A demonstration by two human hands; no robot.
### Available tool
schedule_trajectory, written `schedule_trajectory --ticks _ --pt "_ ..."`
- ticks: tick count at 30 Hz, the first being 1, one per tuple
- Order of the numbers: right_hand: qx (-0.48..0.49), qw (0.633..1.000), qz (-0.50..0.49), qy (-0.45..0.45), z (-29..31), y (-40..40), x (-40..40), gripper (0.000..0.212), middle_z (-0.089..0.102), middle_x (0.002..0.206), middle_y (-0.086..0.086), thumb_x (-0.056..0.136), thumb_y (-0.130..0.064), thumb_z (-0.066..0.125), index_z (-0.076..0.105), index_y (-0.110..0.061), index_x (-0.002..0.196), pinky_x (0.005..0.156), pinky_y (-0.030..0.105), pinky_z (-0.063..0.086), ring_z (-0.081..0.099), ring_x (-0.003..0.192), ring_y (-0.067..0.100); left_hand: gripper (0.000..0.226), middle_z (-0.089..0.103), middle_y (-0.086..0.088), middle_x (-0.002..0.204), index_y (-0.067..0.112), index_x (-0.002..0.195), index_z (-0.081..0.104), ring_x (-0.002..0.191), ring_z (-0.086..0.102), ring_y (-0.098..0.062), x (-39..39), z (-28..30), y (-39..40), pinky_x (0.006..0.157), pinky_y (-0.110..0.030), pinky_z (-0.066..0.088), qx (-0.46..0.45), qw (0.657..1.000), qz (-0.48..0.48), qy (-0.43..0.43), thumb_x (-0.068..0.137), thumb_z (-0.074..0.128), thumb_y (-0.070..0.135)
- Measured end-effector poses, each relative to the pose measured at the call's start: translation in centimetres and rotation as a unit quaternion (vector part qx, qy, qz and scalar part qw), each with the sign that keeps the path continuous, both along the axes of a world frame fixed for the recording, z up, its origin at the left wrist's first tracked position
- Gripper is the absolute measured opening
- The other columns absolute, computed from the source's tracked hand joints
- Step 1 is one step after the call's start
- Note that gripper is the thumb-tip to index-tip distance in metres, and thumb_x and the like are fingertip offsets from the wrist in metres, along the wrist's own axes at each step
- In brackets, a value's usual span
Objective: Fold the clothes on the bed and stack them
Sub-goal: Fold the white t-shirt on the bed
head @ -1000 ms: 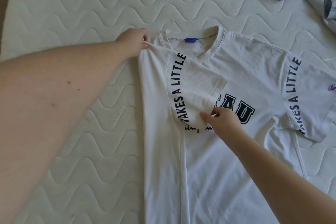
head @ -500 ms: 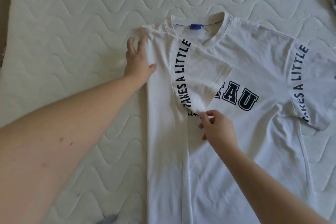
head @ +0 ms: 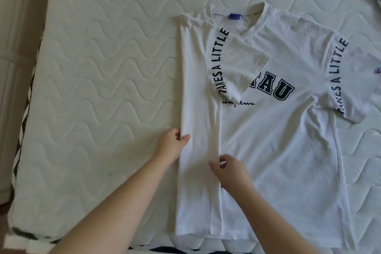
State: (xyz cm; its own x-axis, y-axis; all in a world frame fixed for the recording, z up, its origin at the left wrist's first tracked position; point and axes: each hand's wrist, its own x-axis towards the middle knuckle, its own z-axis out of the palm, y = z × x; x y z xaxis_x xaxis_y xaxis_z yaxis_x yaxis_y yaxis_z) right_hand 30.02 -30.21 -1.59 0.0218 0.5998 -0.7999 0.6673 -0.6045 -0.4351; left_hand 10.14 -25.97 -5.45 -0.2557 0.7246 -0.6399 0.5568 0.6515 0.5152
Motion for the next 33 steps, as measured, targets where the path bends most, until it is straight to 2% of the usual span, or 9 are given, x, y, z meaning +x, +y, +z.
schedule_trajectory --ticks 4,7,11,14,16,22,25,29,33 --pt "-0.040 0.999 0.022 0.006 -0.6 -3.8 0.3 0.020 0.070 0.082 -0.005 0.088 -0.042 0.060 0.064 -0.022 0.090 0.069 0.040 0.060 0.067 0.068 0.016 0.030 0.071 -0.014 0.087 0.001 0.089 0.064 0.081 0.066 -0.029 0.8 0.2 -5.5 0.070 -0.040 0.049 -0.008 1.000 0.019 -0.013 0.091 0.065 0.031" --pt "-0.051 0.998 0.001 0.022 -1.0 -6.0 0.2 0.011 0.067 0.080 -0.009 0.087 -0.036 0.062 0.064 -0.027 0.092 0.068 0.036 0.060 0.065 0.069 0.012 0.030 0.070 -0.013 0.087 0.003 0.091 0.065 0.082 0.066 -0.029 1.4 0.3 -7.7 0.072 -0.041 0.050 -0.008 0.999 0.038 -0.029 0.093 0.062 0.033" --pt "-0.063 0.998 -0.017 0.023 -1.1 -8.3 -0.4 0.015 0.067 0.079 -0.007 0.084 -0.033 0.063 0.065 -0.022 0.094 0.063 0.032 0.058 0.064 0.066 0.013 0.028 0.071 -0.009 0.086 0.007 0.090 0.066 0.078 0.066 -0.024 1.6 0.7 -10.8 0.066 -0.036 0.048 -0.022 0.998 0.032 -0.043 0.091 0.064 0.035" --pt "-0.081 0.997 -0.008 0.011 -0.9 -9.7 -0.7 0.011 0.066 0.079 -0.006 0.084 -0.032 0.063 0.063 -0.023 0.091 0.066 0.033 0.058 0.064 0.069 0.014 0.030 0.072 -0.011 0.088 0.005 0.094 0.066 0.081 0.068 -0.026 1.5 1.1 -13.5 0.075 -0.041 0.054 -0.052 0.996 0.028 -0.073 0.088 0.068 0.035" --pt "-0.094 0.996 -0.002 0.004 -0.6 -10.7 -0.6 0.011 0.065 0.078 -0.007 0.086 -0.030 0.064 0.063 -0.021 0.092 0.065 0.031 0.056 0.063 0.070 0.012 0.031 0.071 -0.009 0.086 0.006 0.093 0.064 0.080 0.067 -0.026 1.2 1.4 -15.6 0.074 -0.041 0.052 -0.076 0.994 0.010 -0.078 0.086 0.070 0.036" --pt "-0.107 0.994 -0.012 0.009 0.7 -12.9 -0.5 0.011 0.064 0.073 -0.008 0.090 -0.030 0.063 0.063 -0.019 0.092 0.040 0.014 0.039 0.059 0.057 0.009 0.017 0.071 0.002 0.088 0.019 0.090 0.061 0.078 0.067 -0.013 1.0 1.8 -21.4 0.075 -0.032 0.054 -0.117 0.987 0.007 -0.108 0.089 0.068 0.034" --pt "-0.106 0.992 -0.053 0.050 1.1 -14.0 -0.7 0.013 0.056 0.050 -0.015 0.093 -0.033 0.063 0.063 -0.021 0.088 0.037 0.012 0.034 0.048 0.041 0.004 0.018 0.070 -0.004 0.085 0.016 0.093 0.061 0.067 0.070 -0.019 1.2 2.3 -22.3 0.066 -0.036 0.055 -0.131 0.983 0.036 -0.127 0.097 0.055 0.032" --pt "-0.109 0.983 -0.094 0.114 1.1 -15.3 -0.7 0.020 0.050 0.042 -0.014 0.092 -0.041 0.064 0.064 -0.022 0.091 0.040 0.014 0.037 0.042 0.037 0.003 0.029 0.071 -0.009 0.096 0.014 0.103 0.062 0.087 0.070 -0.028 1.2 2.1 -23.1 0.085 -0.046 0.055 -0.135 0.978 0.061 -0.149 0.103 0.041 0.034" --pt "-0.111 0.973 -0.121 0.164 0.3 -16.2 -0.3 0.023 0.046 0.045 -0.011 0.093 -0.041 0.063 0.065 -0.018 0.095 0.047 0.020 0.038 0.040 0.041 0.007 0.035 0.071 0.004 0.102 0.016 0.115 0.065 0.095 0.067 -0.015 1.1 2.2 -24.0 0.089 -0.034 0.053 -0.119 0.970 0.107 -0.182 0.105 0.037 0.034"
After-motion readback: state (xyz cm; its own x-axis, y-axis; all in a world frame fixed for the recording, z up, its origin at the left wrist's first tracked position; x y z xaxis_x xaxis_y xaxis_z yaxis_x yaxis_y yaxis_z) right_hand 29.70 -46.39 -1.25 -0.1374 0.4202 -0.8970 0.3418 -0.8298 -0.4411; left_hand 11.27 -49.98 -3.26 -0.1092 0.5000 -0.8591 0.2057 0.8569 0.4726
